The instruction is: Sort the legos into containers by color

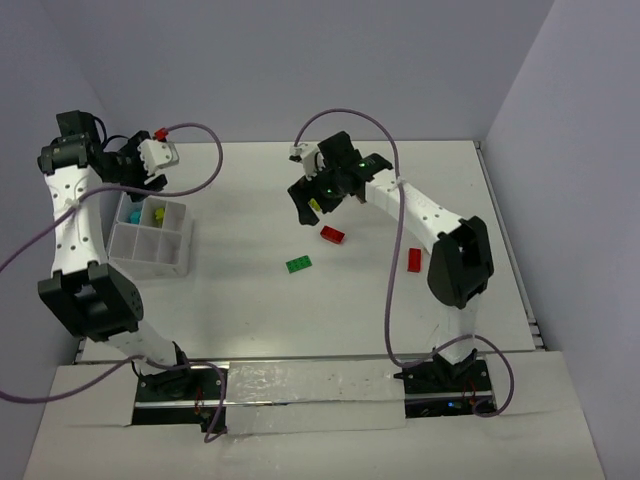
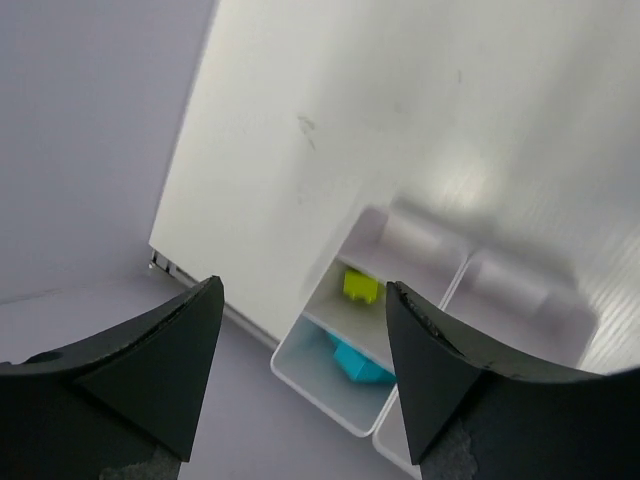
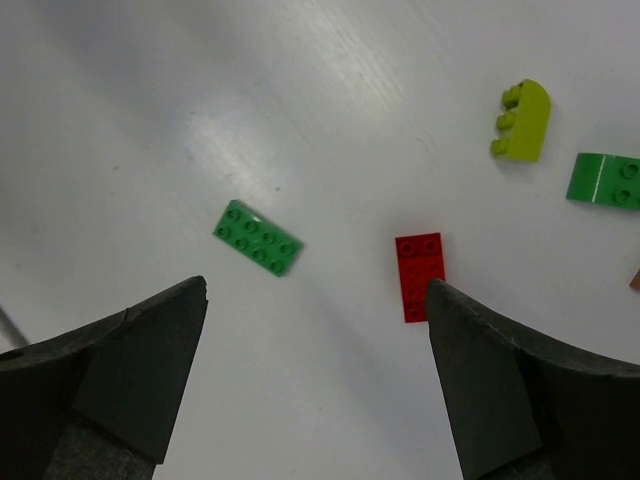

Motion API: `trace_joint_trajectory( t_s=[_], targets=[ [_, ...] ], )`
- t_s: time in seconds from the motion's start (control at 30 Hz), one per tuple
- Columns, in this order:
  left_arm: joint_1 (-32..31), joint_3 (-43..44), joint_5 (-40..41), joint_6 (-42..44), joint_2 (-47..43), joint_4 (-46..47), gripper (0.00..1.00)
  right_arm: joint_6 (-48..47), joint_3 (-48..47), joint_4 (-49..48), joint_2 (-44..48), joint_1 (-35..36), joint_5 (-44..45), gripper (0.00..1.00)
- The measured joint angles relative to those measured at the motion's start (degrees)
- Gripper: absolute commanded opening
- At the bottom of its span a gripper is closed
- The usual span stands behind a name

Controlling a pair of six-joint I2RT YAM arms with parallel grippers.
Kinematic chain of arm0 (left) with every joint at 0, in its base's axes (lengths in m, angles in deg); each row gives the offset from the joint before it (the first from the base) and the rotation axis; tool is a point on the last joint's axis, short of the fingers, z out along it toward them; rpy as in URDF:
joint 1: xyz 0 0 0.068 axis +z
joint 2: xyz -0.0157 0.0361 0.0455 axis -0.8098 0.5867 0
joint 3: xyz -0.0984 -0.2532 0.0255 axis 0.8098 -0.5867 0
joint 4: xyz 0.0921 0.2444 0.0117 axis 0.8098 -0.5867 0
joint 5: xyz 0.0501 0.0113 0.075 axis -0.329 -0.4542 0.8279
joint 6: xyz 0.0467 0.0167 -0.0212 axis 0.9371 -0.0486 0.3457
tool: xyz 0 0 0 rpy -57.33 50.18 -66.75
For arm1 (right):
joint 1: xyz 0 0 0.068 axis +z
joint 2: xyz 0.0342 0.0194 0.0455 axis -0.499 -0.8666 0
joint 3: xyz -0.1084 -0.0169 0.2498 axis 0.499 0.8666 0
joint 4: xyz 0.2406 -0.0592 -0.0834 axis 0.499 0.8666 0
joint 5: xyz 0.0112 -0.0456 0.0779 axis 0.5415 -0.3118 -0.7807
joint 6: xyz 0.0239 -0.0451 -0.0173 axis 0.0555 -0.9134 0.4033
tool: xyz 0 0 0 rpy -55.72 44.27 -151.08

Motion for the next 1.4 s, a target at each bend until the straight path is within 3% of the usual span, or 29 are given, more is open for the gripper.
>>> trace_joint_trajectory(
  t_s=[0.07, 0.37, 0.53, 0.9, 1.0, 1.23, 1.33, 1.4],
  targets=[
    [-0.4, -3.2, -3.0, -5.8, -4.0, 3.0, 0.81, 0.0, -1.7, 0.0, -3.7, -0.5, 1.6, 0.92],
    [-2.0, -18.0, -11.7, -26.9, -15.0, 17.0, 0.8, 1.6, -15.8, -0.6, -19.3, -0.8, 8.9, 0.88],
    [-2.3, -20.2, -12.9, -31.0, -17.0, 18.9, 0.8, 2.5, -19.8, -2.0, -23.5, -2.0, 10.7, 0.78],
    [-2.4, -22.3, -12.8, -37.5, -18.0, 24.3, 0.76, 2.5, -21.9, -1.9, -29.6, -4.0, 11.2, 0.64],
    [-2.4, -22.3, -12.7, -39.4, -18.0, 25.5, 0.74, 2.3, -22.5, -1.7, -31.2, -4.0, 11.3, 0.57],
    [-2.5, -22.3, -11.2, -45.9, -17.9, 27.6, 0.66, 1.6, -22.6, -1.6, -32.2, -4.0, 12.2, 0.24],
    [-2.5, -22.3, -10.0, -51.3, -17.5, 28.7, 0.66, 1.7, -22.1, -2.0, -32.0, -4.0, 12.0, 0.19],
    [-2.5, -22.3, -9.0, -56.5, -16.8, 29.4, 0.73, 1.7, -19.7, -2.9, -30.7, -4.0, 11.1, 0.18]
  ],
)
